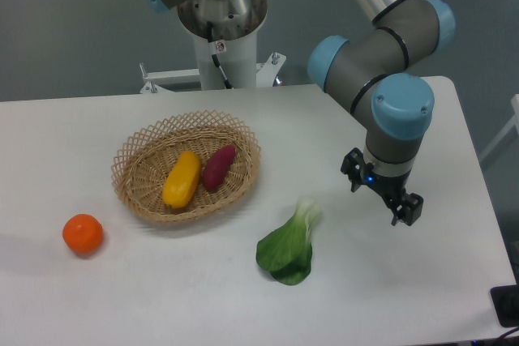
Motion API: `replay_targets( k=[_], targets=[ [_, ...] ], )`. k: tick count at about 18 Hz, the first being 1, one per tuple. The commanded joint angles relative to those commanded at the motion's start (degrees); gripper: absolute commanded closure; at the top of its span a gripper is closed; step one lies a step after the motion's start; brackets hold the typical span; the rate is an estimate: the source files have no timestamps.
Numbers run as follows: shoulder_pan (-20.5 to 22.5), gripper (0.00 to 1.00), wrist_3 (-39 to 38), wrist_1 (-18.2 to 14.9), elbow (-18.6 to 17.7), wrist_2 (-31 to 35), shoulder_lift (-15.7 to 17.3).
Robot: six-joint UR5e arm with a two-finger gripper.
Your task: Pick up the mango from the basket
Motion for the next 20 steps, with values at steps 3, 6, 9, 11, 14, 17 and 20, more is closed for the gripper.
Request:
replay_targets(
  k=[3, 6, 9, 11, 14, 17, 20],
  targets=[
    [0.0, 0.0, 0.0, 0.0, -0.1, 0.1, 0.1],
    [0.0, 0.0, 0.0, 0.0, -0.1, -0.1, 0.1],
    [-0.1, 0.0, -0.1, -0.1, -0.2, 0.0, 0.1],
    [-0.1, 0.0, -0.7, -0.1, -0.3, 0.0, 0.1],
    [-0.1, 0.0, -3.2, -0.1, -0.9, -1.6, 0.8],
    [0.0, 0.0, -5.4, -0.3, -2.5, -6.1, 2.2],
    [-0.2, 0.0, -7.7, 0.2, -4.8, -8.7, 3.6]
  ],
)
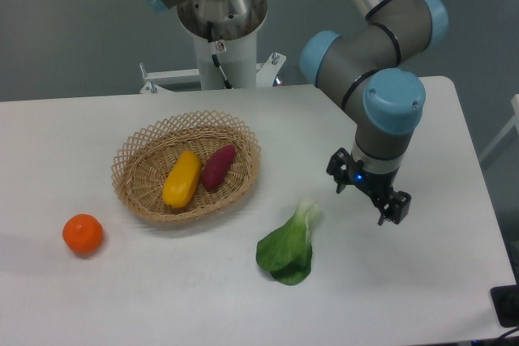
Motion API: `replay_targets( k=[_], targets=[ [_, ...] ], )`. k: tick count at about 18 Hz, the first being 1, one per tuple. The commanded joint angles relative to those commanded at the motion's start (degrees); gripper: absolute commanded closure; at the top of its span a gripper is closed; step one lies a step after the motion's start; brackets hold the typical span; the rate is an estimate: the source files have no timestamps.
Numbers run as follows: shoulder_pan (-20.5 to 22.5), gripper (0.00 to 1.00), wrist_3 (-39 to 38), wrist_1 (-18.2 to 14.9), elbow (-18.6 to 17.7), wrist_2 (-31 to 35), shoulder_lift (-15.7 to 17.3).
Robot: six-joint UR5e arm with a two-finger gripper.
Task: Pick up the mango from the basket
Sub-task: 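Move the open gripper over the basket and lower it toward the yellow mango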
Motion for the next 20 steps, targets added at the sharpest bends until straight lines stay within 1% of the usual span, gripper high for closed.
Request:
replay_targets(
  k=[2, 3, 6, 8, 9, 10, 12, 13, 16, 19, 20],
  targets=[
    [-1.2, 0.0, -3.2, 0.0, -0.5, -2.4, 0.5],
    [-1.8, 0.0, -6.1, 0.0, -0.5, -3.2, 0.5],
    [-5.0, 0.0, -15.9, 0.1, -0.6, -4.0, 0.7],
    [-6.3, 0.0, -19.1, 0.1, -1.8, -4.0, 0.8],
    [-7.0, 0.0, -19.3, 0.2, -2.8, -4.0, 1.1],
    [-7.6, 0.0, -19.4, 0.1, -4.1, -4.0, 2.0],
    [-8.3, 0.0, -19.4, 0.1, -7.2, -4.0, 4.4],
    [-8.9, 0.0, -19.4, 0.1, -9.3, -4.1, 5.5],
    [-11.3, 0.0, -19.5, 0.0, -13.9, -4.1, 9.0],
    [-14.0, 0.0, -19.6, 0.1, -17.4, -4.1, 10.8],
    [-14.8, 0.0, -20.3, 0.1, -18.0, -4.3, 11.2]
  ],
)
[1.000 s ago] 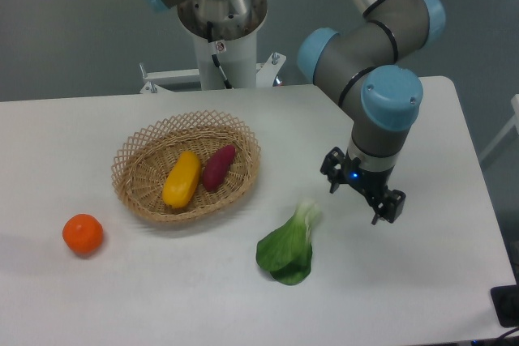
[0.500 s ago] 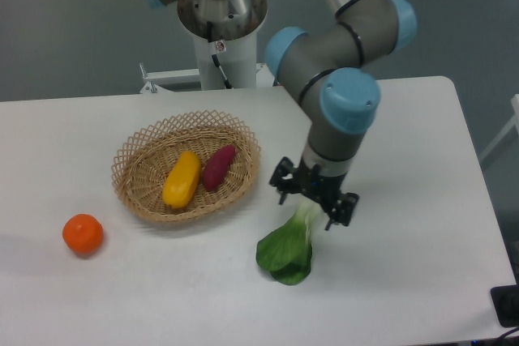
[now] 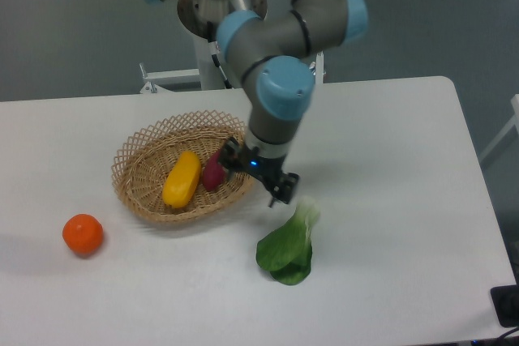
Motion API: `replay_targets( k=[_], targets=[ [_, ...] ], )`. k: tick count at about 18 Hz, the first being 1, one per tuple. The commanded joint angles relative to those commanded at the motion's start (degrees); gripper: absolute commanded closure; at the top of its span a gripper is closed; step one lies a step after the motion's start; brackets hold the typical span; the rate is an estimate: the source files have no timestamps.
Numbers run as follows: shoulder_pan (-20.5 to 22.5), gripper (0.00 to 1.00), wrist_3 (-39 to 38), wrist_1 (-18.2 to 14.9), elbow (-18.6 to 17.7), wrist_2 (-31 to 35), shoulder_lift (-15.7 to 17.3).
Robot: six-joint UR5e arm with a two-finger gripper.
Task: Pick up the mango from the basket
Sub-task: 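Move the open gripper over the basket and lower it toward the yellow mango, then close the gripper around the yellow mango inside the basket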
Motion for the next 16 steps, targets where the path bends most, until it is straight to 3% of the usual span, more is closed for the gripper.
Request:
replay_targets(
  k=[7, 12, 16],
  targets=[
    [-4.9, 0.0, -9.0, 0.5, -1.6, -0.4, -0.5],
    [-6.6, 0.0, -15.2, 5.0, -2.4, -0.4, -2.5],
    [-7.5, 0.0, -17.1, 6.0, -2.4, 0.0, -3.9]
  ],
)
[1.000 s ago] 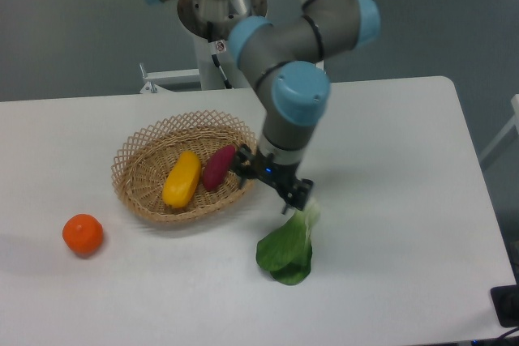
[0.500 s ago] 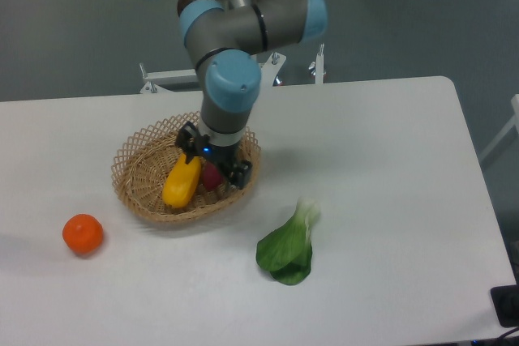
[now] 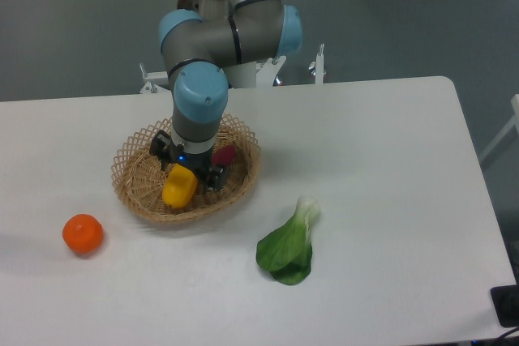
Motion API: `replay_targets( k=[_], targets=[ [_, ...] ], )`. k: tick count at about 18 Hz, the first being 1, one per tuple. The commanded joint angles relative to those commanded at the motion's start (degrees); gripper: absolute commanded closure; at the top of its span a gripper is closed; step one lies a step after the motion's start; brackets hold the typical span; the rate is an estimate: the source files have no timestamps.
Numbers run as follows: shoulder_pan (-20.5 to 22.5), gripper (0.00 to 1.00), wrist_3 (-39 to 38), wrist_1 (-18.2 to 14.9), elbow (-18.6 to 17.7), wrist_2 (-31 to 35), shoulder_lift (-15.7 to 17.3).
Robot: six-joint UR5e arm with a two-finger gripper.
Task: Pick up the mango from the basket
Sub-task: 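Close the gripper around the yellow mango inside the basket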
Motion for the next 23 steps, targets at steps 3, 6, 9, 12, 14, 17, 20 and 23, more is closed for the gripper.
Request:
replay_targets(
  k=[3, 6, 9, 12, 14, 17, 20, 23],
  targets=[
    [-0.2, 0.0, -0.4, 0.1, -0.4, 0.0, -0.3],
    [-0.5, 0.0, -0.4, 0.0, -1.3, 0.0, -0.3],
    [-1.3, 0.0, -0.4, 0.2, -2.4, 0.0, -0.3],
    [-1.4, 0.0, -1.8, 0.6, -2.4, 0.0, -0.7],
    [-1.5, 0.0, -3.2, 1.7, -2.4, 0.1, -1.3],
    [-2.1, 0.03, -3.7, 2.9, -2.4, 0.8, -1.5],
    [-2.5, 0.2, -4.2, 3.0, -2.4, 1.3, -1.7],
    [-2.6, 0.49, -6.4, 3.0, -2.2, 1.7, -1.6]
  ],
)
